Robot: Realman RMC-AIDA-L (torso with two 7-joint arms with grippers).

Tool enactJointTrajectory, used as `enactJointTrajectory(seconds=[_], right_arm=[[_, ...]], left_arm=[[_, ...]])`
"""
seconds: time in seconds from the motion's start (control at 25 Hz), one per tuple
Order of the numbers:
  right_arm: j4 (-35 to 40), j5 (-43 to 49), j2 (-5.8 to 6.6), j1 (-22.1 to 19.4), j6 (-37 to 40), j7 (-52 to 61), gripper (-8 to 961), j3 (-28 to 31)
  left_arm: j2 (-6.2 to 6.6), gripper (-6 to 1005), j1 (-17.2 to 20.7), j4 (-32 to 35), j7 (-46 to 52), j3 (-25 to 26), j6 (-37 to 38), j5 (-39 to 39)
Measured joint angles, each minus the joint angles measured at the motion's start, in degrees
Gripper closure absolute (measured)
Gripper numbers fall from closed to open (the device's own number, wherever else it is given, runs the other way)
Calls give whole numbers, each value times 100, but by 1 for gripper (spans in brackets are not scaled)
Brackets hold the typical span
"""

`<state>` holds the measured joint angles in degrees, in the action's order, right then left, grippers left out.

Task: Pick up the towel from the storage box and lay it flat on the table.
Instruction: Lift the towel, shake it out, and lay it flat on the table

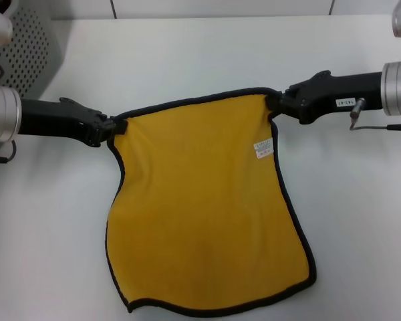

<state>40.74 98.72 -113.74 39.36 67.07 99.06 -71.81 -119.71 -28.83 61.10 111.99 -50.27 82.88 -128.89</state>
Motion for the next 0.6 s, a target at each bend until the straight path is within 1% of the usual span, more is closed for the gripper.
enactJointTrajectory(seconds=[0.36,0.6], right_arm=[[73,74,-18,48,-127,-1,941,7],[85,73,-23,-36,-131,35,941,20]], left_arm=[[1,965,6,-14,-4,1,-155,16],[1,964,-5,-17,-4,22,-162,42]])
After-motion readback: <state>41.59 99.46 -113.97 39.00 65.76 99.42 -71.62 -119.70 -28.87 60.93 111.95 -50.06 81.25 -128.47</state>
